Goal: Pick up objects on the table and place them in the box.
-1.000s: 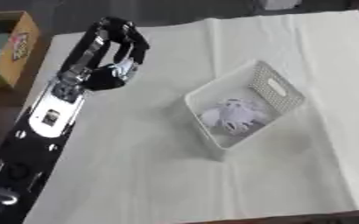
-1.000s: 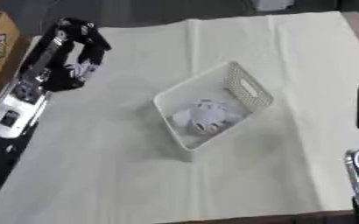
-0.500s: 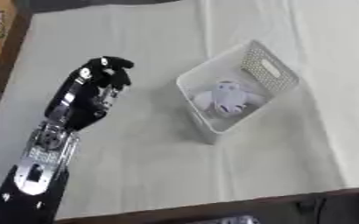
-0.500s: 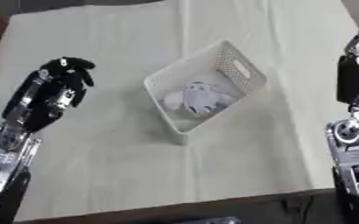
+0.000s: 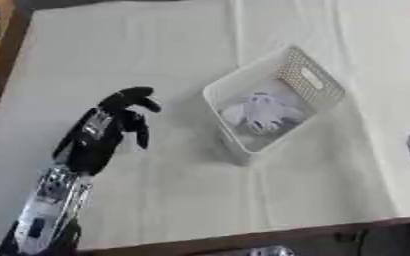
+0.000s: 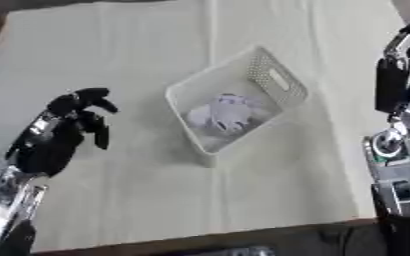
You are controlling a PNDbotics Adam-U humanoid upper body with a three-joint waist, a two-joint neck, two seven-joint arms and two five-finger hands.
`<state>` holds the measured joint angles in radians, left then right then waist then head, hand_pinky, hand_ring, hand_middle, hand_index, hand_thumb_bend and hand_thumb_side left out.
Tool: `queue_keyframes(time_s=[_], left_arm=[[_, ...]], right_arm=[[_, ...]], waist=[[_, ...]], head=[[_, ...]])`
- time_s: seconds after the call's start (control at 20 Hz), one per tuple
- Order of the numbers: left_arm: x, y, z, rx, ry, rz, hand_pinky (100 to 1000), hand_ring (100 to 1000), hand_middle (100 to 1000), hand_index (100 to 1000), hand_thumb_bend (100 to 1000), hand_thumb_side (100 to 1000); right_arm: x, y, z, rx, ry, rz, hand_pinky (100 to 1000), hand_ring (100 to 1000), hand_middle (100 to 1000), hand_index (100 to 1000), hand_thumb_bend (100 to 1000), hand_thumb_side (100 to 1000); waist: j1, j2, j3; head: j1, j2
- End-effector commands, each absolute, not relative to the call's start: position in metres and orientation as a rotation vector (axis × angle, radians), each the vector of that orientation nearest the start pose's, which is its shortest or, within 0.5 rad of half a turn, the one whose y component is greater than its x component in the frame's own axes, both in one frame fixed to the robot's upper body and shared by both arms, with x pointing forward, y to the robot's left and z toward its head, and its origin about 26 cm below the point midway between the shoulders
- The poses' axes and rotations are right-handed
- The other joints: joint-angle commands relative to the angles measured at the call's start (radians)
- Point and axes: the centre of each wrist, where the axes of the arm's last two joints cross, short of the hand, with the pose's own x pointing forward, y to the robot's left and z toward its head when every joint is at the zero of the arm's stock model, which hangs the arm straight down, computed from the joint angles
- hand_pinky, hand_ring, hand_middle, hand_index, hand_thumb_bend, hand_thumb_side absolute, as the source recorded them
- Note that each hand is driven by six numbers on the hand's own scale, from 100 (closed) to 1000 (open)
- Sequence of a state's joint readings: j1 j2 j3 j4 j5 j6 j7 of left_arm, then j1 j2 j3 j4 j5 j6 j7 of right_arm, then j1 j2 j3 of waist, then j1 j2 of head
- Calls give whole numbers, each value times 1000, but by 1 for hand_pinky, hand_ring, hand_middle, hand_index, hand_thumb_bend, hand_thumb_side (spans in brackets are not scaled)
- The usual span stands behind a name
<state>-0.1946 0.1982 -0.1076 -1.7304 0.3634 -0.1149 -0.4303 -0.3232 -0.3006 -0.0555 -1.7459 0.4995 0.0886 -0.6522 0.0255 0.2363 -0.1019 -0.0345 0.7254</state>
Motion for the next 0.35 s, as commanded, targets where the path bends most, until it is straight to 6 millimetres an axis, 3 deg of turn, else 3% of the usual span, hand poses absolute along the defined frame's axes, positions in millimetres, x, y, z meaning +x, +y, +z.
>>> queue_keyframes(time_s=[0.05, 0.35], left_arm=[[315, 236, 98, -734, -1958, -456, 403, 421, 699, 901, 235, 987], [314, 242, 96, -771, -1960, -426, 403, 423, 704, 903, 240, 981]], right_arm=[[337, -290, 161, -1170, -2108, -110, 329, 417, 630, 753, 100, 805], [335, -292, 157, -1174, -2105, -130, 330, 417, 629, 754, 100, 805]], waist=[[-2, -9, 3], [-1, -14, 5]], head=[[4, -30], [4, -45]])
